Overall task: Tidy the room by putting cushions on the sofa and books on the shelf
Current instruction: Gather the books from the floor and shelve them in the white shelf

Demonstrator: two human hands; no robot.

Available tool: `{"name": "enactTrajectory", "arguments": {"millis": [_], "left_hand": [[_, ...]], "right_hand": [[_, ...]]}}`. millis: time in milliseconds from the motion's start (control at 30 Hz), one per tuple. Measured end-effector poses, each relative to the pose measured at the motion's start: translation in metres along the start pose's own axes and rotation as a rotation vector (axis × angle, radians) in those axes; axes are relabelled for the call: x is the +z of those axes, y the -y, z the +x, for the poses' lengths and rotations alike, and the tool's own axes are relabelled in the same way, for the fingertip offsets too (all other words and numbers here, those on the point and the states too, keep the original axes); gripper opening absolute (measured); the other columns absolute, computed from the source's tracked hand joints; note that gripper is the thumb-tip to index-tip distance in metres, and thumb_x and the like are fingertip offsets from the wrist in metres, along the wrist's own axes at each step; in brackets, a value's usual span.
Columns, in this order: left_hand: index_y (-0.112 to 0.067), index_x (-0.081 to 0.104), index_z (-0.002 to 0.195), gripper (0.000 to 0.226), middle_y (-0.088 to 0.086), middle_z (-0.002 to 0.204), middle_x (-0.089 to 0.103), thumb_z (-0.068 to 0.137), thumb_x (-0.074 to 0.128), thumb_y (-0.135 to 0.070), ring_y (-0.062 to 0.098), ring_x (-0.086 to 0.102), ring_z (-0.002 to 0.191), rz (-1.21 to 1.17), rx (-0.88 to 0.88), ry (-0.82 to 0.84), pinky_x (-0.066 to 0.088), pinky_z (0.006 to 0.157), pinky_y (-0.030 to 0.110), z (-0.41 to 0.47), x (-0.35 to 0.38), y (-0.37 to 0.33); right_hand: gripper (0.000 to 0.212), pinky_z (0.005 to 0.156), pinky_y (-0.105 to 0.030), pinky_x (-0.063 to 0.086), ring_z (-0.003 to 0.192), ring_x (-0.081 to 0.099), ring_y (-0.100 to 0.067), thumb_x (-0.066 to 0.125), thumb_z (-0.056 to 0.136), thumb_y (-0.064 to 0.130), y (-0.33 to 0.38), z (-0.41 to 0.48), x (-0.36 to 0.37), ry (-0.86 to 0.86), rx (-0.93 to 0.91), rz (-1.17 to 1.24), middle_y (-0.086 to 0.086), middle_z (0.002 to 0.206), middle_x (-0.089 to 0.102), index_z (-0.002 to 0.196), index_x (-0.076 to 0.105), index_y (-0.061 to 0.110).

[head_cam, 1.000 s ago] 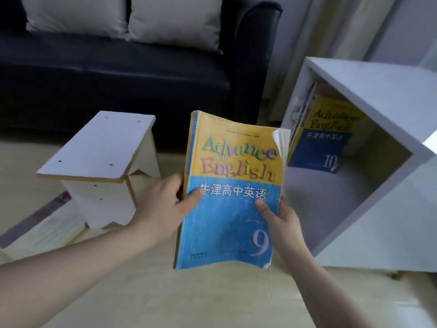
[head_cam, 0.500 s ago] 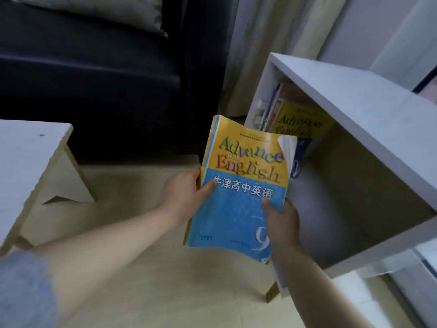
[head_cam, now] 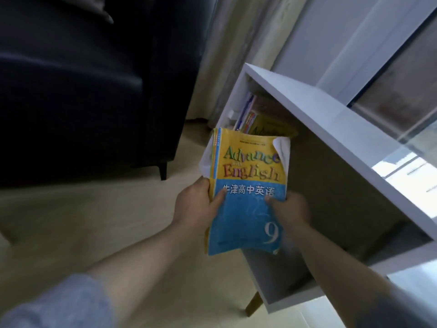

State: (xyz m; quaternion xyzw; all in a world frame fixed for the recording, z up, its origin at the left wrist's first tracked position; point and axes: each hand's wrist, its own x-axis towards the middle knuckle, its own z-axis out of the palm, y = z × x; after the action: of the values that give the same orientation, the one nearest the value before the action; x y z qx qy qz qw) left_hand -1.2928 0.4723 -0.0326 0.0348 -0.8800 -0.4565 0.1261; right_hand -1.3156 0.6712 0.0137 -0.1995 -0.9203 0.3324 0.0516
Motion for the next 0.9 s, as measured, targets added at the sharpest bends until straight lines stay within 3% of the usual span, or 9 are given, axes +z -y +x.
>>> {"name": "enactTrajectory", "arguments": {"millis": [200,367,467,600,733,800,900], "left_hand": [[-0.021,0.047,0.081,0.032,-0.003,0.073,0.052,0.092,0.046,-0.052,0.019,0.049,0.068,0.039,0.059,-0.051,0.029,0.057,0.03,0.015,0.021,-0.003],[-0.02,0.047,0.081,0.035,-0.003,0.072,0.053,0.091,0.046,-0.054,0.024,0.058,0.074,0.124,0.142,0.003,0.033,0.057,0.031,0.021,0.032,-0.013],[-0.019,0.046,0.083,0.036,-0.001,0.074,0.054,0.091,0.046,-0.054,0.025,0.059,0.076,0.196,0.141,0.025,0.037,0.056,0.032,0.029,0.033,-0.021],[-0.015,0.05,0.088,0.036,0.004,0.08,0.059,0.091,0.049,-0.051,0.027,0.06,0.079,0.183,0.143,0.047,0.044,0.06,0.035,0.035,0.038,-0.031],[-0.013,0.052,0.099,0.03,0.008,0.093,0.064,0.092,0.054,-0.043,0.028,0.061,0.084,0.026,0.099,0.115,0.054,0.066,0.036,0.048,0.051,-0.024],[-0.017,0.05,0.1,0.027,0.008,0.096,0.064,0.09,0.056,-0.041,0.03,0.063,0.085,-0.079,0.087,0.121,0.058,0.066,0.042,0.053,0.06,-0.022],[-0.016,0.05,0.102,0.022,0.01,0.1,0.062,0.09,0.057,-0.033,0.032,0.063,0.087,-0.127,0.094,0.115,0.058,0.071,0.044,0.066,0.065,-0.024]], "right_hand": [[0.026,0.08,-0.035,0.055,0.09,0.069,-0.028,0.078,0.077,0.03,0.008,0.027,-0.007,0.061,0.085,-0.068,-0.006,0.091,0.066,0.096,0.071,0.013],[0.02,0.085,-0.046,0.057,0.089,0.07,-0.032,0.081,0.073,0.03,-0.018,0.046,-0.003,-0.04,0.141,0.095,-0.012,0.095,0.072,0.077,0.068,0.015],[0.024,0.084,-0.049,0.056,0.086,0.07,-0.031,0.08,0.073,0.029,-0.024,0.053,0.01,-0.121,0.185,0.252,-0.011,0.087,0.073,0.067,0.061,0.015],[0.016,0.083,-0.051,0.057,0.08,0.07,-0.031,0.078,0.073,0.022,-0.029,0.075,0.033,-0.151,0.214,0.533,-0.005,0.075,0.07,0.081,0.067,0.013],[0.032,0.085,-0.04,0.054,0.096,0.067,-0.032,0.077,0.078,0.02,-0.018,0.092,0.044,-0.215,0.15,0.678,-0.012,0.108,0.071,0.108,0.069,0.012],[0.044,0.084,-0.03,0.046,0.109,0.062,-0.031,0.073,0.083,0.013,-0.012,0.099,0.043,-0.257,0.113,0.769,-0.016,0.121,0.064,0.124,0.06,0.002],[0.049,0.085,-0.025,0.041,0.118,0.056,-0.028,0.068,0.087,0.009,-0.001,0.105,0.044,-0.295,0.098,0.877,-0.016,0.132,0.057,0.132,0.052,-0.001]]}}
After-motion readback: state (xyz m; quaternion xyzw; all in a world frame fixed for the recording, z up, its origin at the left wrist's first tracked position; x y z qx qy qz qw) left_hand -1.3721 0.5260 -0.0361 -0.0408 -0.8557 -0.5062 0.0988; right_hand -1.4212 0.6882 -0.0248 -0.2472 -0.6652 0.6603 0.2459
